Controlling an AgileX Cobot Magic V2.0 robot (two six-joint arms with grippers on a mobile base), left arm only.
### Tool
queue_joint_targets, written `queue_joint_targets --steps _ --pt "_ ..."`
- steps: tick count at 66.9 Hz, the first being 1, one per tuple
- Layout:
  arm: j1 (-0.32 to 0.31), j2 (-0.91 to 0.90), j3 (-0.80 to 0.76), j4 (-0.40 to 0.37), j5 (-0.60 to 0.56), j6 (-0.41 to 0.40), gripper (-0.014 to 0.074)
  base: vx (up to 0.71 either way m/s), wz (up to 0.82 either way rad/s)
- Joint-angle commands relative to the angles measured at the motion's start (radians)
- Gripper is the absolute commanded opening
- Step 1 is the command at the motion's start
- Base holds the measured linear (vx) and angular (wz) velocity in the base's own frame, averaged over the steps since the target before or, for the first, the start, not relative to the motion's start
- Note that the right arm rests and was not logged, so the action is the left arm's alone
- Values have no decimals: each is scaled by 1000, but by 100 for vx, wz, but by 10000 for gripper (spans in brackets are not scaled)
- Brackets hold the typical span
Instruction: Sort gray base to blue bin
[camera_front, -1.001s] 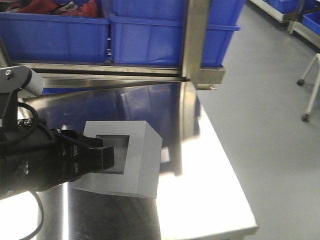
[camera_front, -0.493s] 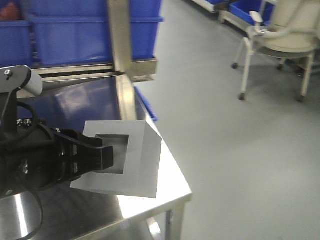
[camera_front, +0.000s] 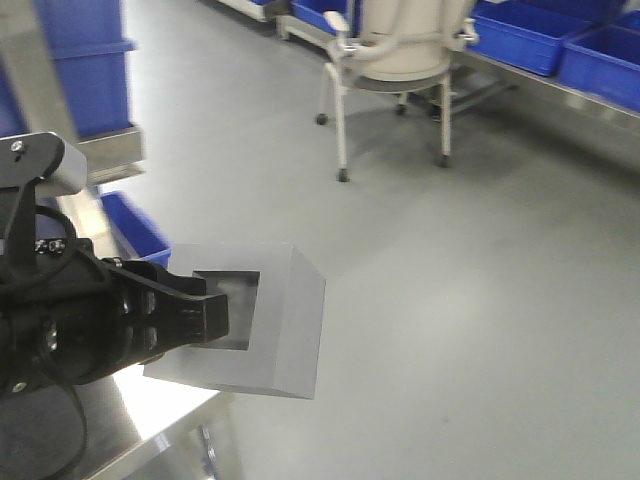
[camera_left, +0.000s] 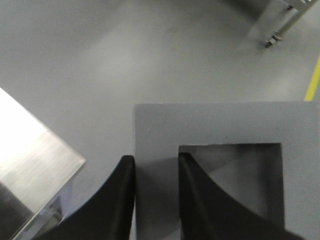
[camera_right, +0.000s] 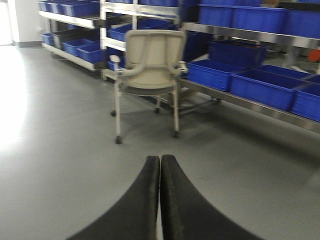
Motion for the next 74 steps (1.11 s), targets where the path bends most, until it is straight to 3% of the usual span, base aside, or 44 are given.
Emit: queue_joint_targets --steps 1,74 --pt "-6 -18 -35 38 -66 -9 -6 6 -59" --pt "-6 -18 -35 38 -66 -9 -6 12 -71"
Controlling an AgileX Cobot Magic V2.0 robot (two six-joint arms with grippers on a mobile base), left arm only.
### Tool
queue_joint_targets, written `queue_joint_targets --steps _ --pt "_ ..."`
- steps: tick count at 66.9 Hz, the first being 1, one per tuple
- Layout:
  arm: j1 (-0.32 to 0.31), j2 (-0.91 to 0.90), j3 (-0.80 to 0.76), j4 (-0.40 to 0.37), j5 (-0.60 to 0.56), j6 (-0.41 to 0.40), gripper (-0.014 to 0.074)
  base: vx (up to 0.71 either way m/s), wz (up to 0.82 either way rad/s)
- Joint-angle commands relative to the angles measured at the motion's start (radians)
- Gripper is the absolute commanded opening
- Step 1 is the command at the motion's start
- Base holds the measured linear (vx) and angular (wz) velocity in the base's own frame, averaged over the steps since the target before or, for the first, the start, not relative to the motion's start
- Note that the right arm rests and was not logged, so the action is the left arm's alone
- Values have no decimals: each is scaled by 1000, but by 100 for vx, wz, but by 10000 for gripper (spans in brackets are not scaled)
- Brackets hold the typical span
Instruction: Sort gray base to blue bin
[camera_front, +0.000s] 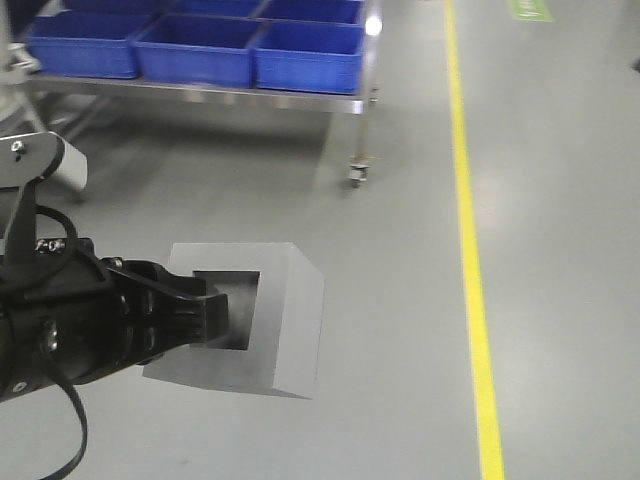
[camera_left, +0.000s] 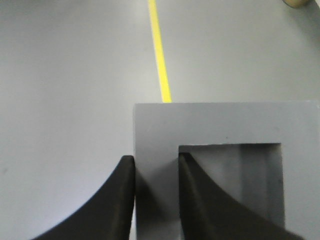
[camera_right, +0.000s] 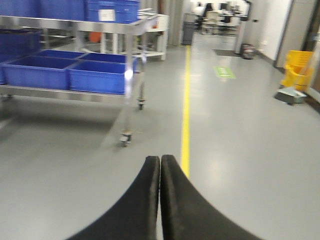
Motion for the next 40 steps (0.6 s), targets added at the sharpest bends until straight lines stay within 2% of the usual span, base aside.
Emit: queue_joint_targets --steps 1,21,40 --pt "-6 -18 -35 37 -66 -9 -6 15 -65" --pt "-6 -18 -35 37 -65 -9 -6 16 -52" --pt "-6 -18 -35 37 -65 -9 -6 22 -16"
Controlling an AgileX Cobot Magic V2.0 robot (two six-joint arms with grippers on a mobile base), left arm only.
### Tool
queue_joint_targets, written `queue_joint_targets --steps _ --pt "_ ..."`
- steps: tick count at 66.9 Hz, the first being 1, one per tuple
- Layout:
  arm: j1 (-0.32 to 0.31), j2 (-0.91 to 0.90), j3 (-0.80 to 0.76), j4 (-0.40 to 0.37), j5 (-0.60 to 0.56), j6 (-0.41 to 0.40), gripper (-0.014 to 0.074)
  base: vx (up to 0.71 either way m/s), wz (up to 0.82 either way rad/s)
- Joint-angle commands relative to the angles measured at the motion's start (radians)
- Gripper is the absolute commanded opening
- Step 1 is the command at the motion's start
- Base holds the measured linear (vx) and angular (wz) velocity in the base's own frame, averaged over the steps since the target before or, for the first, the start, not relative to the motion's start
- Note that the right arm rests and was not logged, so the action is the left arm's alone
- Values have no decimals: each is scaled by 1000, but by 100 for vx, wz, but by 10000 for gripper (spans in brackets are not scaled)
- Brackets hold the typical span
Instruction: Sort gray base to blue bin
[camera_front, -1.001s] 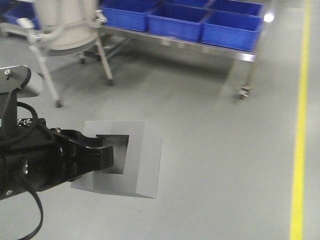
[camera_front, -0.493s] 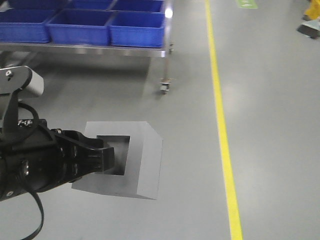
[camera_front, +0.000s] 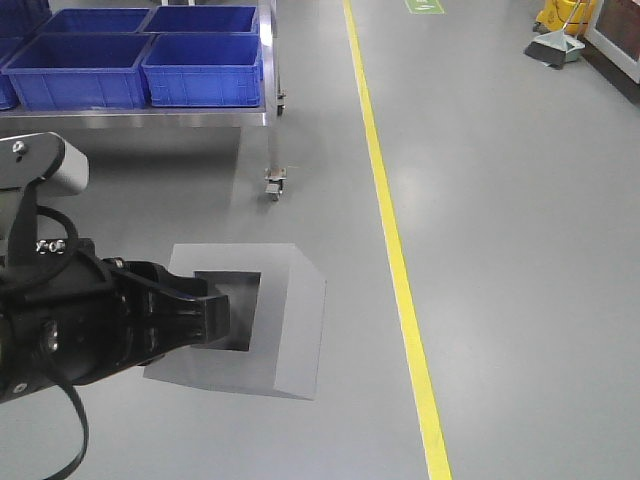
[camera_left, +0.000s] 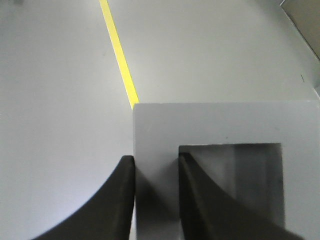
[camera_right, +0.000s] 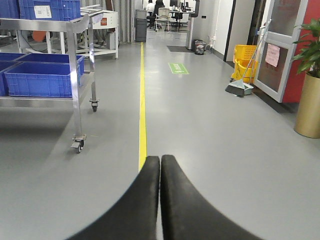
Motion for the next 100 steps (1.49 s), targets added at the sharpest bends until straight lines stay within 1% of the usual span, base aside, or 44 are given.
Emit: queue_joint_targets --steps 1,78,100 --pt "-6 -18 -35 39 -64 -9 -6 26 1" --pt "-6 -18 -35 39 -65 -9 -6 37 19" --pt "-6 -18 -35 39 -65 -9 -6 38 35"
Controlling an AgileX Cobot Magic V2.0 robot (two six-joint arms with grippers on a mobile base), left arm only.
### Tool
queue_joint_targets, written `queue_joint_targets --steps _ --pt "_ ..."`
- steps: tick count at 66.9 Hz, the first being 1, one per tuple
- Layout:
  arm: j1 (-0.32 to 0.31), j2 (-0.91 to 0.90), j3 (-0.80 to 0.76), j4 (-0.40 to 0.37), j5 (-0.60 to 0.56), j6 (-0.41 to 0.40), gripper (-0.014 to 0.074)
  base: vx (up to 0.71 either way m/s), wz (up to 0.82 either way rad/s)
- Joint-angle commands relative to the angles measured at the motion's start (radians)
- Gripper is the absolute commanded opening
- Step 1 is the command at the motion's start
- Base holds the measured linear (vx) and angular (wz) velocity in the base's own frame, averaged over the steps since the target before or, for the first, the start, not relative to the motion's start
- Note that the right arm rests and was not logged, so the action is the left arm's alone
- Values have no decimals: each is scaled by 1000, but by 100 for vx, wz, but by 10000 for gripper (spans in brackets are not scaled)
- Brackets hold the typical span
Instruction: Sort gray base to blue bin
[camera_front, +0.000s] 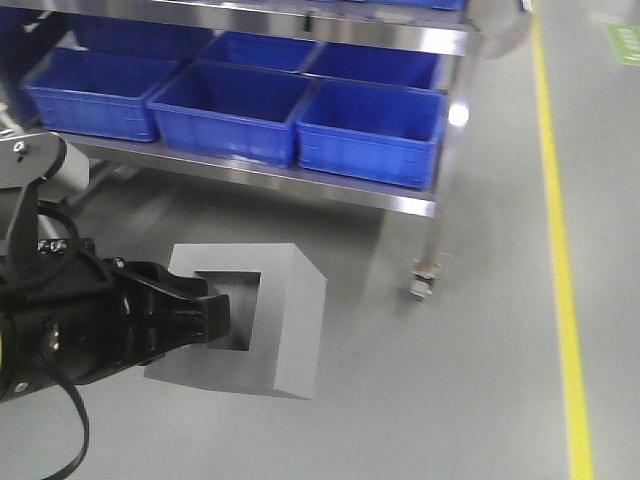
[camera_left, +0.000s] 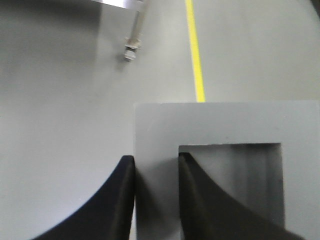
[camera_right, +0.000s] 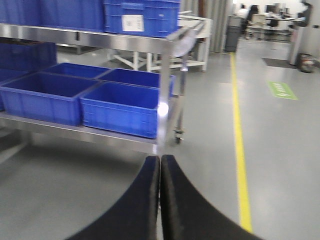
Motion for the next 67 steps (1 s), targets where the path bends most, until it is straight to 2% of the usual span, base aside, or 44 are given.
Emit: queue_joint_targets --steps 1,17,67 --pt "-6 -19 -35 39 -65 -9 -6 36 54" --pt "-6 -19 -35 39 -65 -9 -6 34 69" --pt "-6 -19 -35 39 -65 -9 -6 27 88"
